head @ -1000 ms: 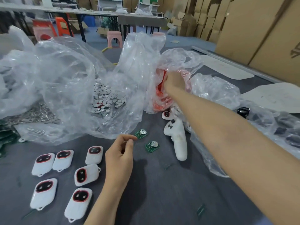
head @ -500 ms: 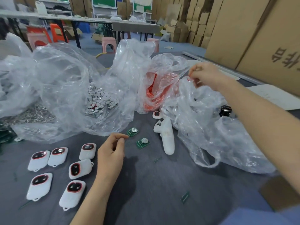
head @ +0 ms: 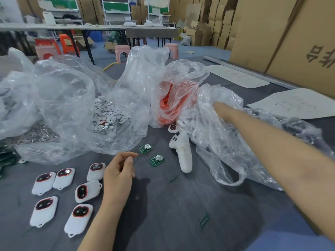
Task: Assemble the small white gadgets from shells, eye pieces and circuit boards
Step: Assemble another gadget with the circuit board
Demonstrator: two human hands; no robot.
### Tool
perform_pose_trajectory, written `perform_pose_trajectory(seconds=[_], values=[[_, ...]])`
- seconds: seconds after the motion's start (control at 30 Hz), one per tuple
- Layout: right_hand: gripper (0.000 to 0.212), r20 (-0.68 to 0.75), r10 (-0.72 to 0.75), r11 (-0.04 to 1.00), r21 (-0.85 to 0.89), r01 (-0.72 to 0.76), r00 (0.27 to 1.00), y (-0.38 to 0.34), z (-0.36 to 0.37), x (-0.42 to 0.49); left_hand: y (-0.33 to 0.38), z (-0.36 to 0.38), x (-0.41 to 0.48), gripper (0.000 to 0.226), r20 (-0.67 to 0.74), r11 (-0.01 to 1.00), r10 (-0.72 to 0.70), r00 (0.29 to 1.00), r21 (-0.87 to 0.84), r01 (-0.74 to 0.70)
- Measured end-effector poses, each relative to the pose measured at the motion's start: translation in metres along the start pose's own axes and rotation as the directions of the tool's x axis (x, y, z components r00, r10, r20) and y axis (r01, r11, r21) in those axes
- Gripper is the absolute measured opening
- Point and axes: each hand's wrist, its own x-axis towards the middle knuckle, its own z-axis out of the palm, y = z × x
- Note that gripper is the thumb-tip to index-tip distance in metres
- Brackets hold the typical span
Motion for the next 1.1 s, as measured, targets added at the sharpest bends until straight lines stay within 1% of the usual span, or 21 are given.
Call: perform_pose_trajectory(seconds=[0.07,0.17,0.23,0.37,0.47,0.57,0.6,0.67,0.7,0.73,0.77,0.8,0.83,0.87,0.9,0.93,0.97,1.0,1.03,1.07,1.1], values=[[0.032,-0.006,0.007,1.0,-0.008,-0.007,1.0,0.004,0.002,0.006,-0.002,0.0,0.001,0.033,0.003,1.0,0.005,1.0,-0.003,-0.005],[0.042,0.076,0.021,1.0,-0.005,-0.021,0.997,0.002,0.007,0.013,-0.004,0.0,0.002,0.036,0.009,1.0,0.002,1.0,0.0,-0.002],[0.046,0.092,0.04,0.999,-0.03,-0.037,0.995,-0.002,0.009,0.015,-0.005,0.001,0.003,0.036,0.015,1.0,0.002,1.0,0.008,-0.002],[0.034,0.003,0.053,0.993,-0.103,-0.052,0.999,-0.004,0.01,0.02,-0.007,0.001,0.003,0.035,0.025,1.0,0.011,1.0,0.02,-0.012],[0.027,-0.044,0.064,0.993,-0.092,-0.068,0.997,-0.007,0.01,0.019,-0.007,0.002,0.003,0.035,0.037,0.999,0.018,0.999,0.026,-0.019],[0.026,-0.076,0.093,0.99,-0.103,-0.101,0.993,-0.01,0.002,0.013,-0.007,0.001,0.003,0.035,0.043,0.999,0.021,0.999,0.027,-0.022],[0.024,-0.064,0.087,0.988,-0.124,-0.094,0.994,-0.013,-0.004,0.011,-0.007,0.001,0.003,0.036,0.043,0.999,0.02,0.999,0.026,-0.022],[0.012,-0.01,0.055,0.987,-0.152,-0.056,0.998,-0.02,-0.024,0.003,-0.007,0.001,0.003,0.037,0.033,0.999,0.021,0.999,0.03,-0.022],[0.01,0.018,0.052,0.988,-0.145,-0.048,0.999,-0.025,-0.038,-0.004,-0.007,0.001,0.002,0.037,0.032,0.999,0.022,0.999,0.036,-0.023],[0.013,0.027,0.053,0.987,-0.15,-0.048,0.998,-0.031,-0.054,-0.011,-0.006,0.001,0.002,0.036,0.036,0.999,0.025,0.999,0.046,-0.027],[0.013,0.006,0.05,0.983,-0.179,-0.049,0.999,-0.037,-0.072,-0.021,-0.005,0.002,0.002,0.036,0.043,0.998,0.026,0.999,0.052,-0.029],[0.012,-0.064,0.026,0.972,-0.229,-0.04,0.998,-0.043,-0.089,-0.032,-0.004,0.002,0.003,0.036,0.048,0.998,0.026,0.999,0.055,-0.028],[0.014,-0.188,-0.022,0.959,-0.282,-0.033,0.982,-0.05,-0.104,-0.046,-0.003,0.002,0.003,0.036,0.047,0.998,0.02,0.999,0.053,-0.023],[0.016,-0.328,-0.096,0.954,-0.298,-0.007,0.94,-0.056,-0.115,-0.063,-0.001,0.002,0.003,0.036,0.038,0.999,0.02,0.999,0.04,-0.022],[0.019,-0.435,-0.189,0.965,-0.249,0.084,0.88,-0.064,-0.119,-0.083,0.001,0.002,0.002,0.035,0.026,1.0,0.017,1.0,0.017,-0.018],[0.021,-0.458,-0.282,0.959,-0.142,0.244,0.843,-0.075,-0.115,-0.106,0.005,0.002,0.001,0.031,0.018,0.999,0.015,1.0,-0.029,-0.014],[0.023,-0.394,-0.386,0.906,0.006,0.423,0.834,-0.088,-0.102,-0.131,0.009,0.001,-0.001,0.023,0.017,0.996,0.009,1.0,-0.09,-0.008],[0.022,-0.277,-0.481,0.823,0.184,0.537,0.832,-0.102,-0.081,-0.151,0.013,0.001,-0.003,0.017,0.031,0.988,-0.004,0.999,-0.152,0.009],[0.02,-0.116,-0.542,0.762,0.35,0.545,0.832,-0.116,-0.051,-0.166,0.015,-0.001,-0.004,0.022,0.058,0.978,-0.029,0.998,-0.206,0.041],[0.02,0.03,-0.578,0.742,0.436,0.51,0.816,-0.129,-0.016,-0.176,0.017,-0.003,-0.005,0.028,0.096,0.961,-0.083,0.992,-0.257,0.105],[0.02,0.107,-0.587,0.742,0.468,0.48,0.802,-0.14,0.018,-0.181,0.02,-0.005,-0.006,0.03,0.133,0.937,-0.137,0.982,-0.303,0.172]])
